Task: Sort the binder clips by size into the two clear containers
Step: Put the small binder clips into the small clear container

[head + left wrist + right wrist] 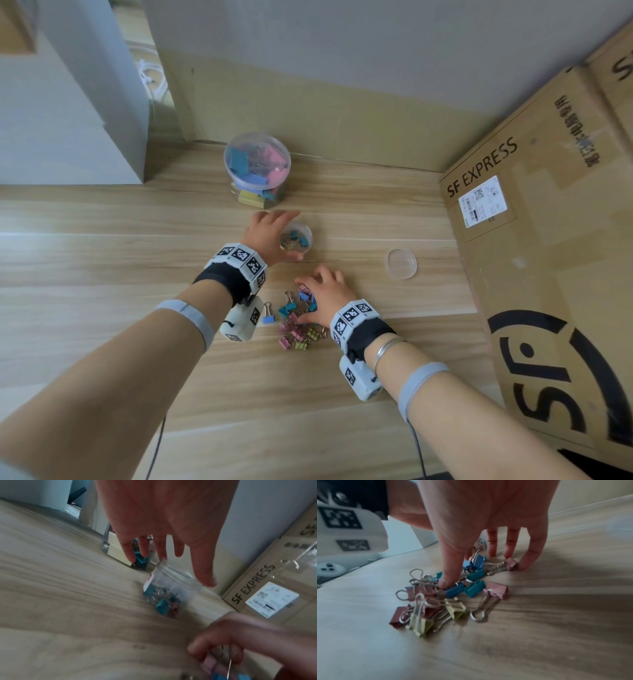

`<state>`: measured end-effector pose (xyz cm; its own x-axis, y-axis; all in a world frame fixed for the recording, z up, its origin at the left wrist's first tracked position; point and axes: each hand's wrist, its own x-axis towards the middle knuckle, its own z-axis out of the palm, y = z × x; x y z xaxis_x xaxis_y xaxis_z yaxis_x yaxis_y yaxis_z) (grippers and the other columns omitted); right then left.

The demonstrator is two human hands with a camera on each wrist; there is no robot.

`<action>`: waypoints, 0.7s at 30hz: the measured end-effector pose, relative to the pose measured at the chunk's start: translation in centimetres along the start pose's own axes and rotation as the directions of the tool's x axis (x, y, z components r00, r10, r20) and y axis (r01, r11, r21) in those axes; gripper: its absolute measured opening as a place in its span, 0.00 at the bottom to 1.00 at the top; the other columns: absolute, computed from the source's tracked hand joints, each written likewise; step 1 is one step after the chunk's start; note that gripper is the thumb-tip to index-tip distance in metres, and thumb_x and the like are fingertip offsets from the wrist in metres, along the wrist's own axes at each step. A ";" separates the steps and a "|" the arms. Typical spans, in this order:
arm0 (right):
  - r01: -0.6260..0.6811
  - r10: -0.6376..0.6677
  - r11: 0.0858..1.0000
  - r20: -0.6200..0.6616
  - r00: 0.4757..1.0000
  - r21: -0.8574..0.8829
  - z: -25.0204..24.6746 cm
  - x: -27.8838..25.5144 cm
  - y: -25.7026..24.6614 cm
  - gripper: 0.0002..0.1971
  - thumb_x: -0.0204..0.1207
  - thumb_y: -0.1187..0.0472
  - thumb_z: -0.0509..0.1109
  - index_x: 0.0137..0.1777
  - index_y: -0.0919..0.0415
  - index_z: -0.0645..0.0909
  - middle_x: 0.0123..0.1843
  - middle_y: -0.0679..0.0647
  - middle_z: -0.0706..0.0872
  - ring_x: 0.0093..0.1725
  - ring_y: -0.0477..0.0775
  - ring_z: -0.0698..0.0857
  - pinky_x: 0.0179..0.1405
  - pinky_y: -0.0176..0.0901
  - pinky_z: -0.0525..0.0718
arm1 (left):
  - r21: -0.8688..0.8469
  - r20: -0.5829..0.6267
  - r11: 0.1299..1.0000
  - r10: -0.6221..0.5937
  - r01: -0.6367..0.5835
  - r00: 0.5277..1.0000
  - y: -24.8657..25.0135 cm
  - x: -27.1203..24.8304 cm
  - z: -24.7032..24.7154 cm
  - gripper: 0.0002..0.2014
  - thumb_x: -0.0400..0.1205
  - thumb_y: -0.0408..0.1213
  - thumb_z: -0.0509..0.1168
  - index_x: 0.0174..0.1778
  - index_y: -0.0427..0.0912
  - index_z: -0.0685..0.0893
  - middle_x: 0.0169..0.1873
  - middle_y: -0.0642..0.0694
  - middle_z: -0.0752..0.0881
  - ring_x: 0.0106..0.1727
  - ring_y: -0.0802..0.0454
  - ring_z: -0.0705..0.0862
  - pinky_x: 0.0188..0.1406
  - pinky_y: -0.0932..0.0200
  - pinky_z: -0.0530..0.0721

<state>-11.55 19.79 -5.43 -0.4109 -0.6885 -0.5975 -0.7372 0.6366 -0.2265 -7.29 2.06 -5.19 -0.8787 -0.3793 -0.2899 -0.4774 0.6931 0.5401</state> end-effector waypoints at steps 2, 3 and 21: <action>0.027 -0.027 0.999 -0.003 1.000 0.044 0.0 0.1 -0.3 0.32 0.69 0.46 0.74 0.73 0.46 0.69 0.69 0.56 0.67 0.67 0.61 0.66 0.68 0.52 0.73 | 0.016 0.043 1.000 -0.013 0.012 0.999 -0.3 -0.2 0.7 0.44 0.67 0.50 0.76 0.77 0.52 0.63 0.74 0.44 0.72 0.73 0.38 0.67 0.73 0.43 0.70; 0.039 -0.038 0.997 -0.003 0.999 0.061 0.0 0.1 -0.5 0.29 0.71 0.48 0.73 0.72 0.48 0.71 0.68 0.56 0.68 0.67 0.61 0.67 0.69 0.52 0.73 | 0.002 0.040 1.000 -0.015 0.015 0.999 -0.3 -0.4 0.9 0.43 0.67 0.49 0.76 0.77 0.51 0.64 0.73 0.43 0.73 0.72 0.38 0.69 0.72 0.43 0.71; 0.064 -0.004 0.954 -0.201 0.980 0.294 -0.9 -0.7 0.0 0.06 0.72 0.70 0.70 0.43 0.63 0.88 0.53 0.56 0.87 0.50 0.56 0.86 0.54 0.39 0.82 | -0.174 0.056 0.983 -0.042 0.051 0.998 -0.7 -3.5 1.5 0.41 0.66 0.42 0.78 0.74 0.48 0.68 0.70 0.42 0.73 0.68 0.40 0.76 0.69 0.46 0.77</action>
<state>-11.75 19.95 -4.32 -0.5076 -0.7469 -0.4295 -0.5715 0.6649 -0.4809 -3.87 3.83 -5.74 -0.8566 -0.3735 -0.3560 -0.5139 0.5554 0.6538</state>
